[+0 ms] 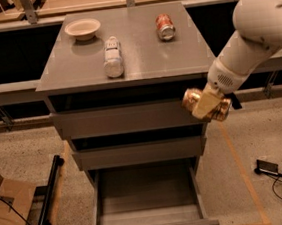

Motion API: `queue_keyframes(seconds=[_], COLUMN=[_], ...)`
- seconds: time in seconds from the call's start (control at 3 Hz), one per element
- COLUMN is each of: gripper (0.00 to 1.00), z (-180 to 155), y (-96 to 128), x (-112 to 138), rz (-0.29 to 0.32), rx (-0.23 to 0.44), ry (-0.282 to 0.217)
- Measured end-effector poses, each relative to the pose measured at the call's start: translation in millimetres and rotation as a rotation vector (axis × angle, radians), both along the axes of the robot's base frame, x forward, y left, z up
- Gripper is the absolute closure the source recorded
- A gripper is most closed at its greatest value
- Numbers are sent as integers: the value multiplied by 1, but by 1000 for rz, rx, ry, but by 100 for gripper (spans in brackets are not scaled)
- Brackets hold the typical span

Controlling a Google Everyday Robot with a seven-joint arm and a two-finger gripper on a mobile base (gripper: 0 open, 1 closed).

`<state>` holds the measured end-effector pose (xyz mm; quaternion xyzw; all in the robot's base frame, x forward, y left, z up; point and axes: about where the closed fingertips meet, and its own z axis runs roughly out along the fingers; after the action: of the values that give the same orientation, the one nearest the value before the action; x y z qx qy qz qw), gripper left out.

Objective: Pick orange can from bottom drawer and place on counter

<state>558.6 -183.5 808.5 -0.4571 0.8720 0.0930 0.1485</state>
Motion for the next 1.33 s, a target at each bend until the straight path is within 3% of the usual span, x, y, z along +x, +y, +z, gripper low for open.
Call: queue_keyframes(seconds=[0.33, 0.67, 1.0, 1.33], gripper=[100, 100, 100, 100], z=[76, 125, 161, 174], y=[-12, -7, 18, 44], x=[25, 53, 99, 137], rz=[-26, -32, -1, 62], rx=[-43, -33, 15, 45], ry=[-142, -288, -452, -559])
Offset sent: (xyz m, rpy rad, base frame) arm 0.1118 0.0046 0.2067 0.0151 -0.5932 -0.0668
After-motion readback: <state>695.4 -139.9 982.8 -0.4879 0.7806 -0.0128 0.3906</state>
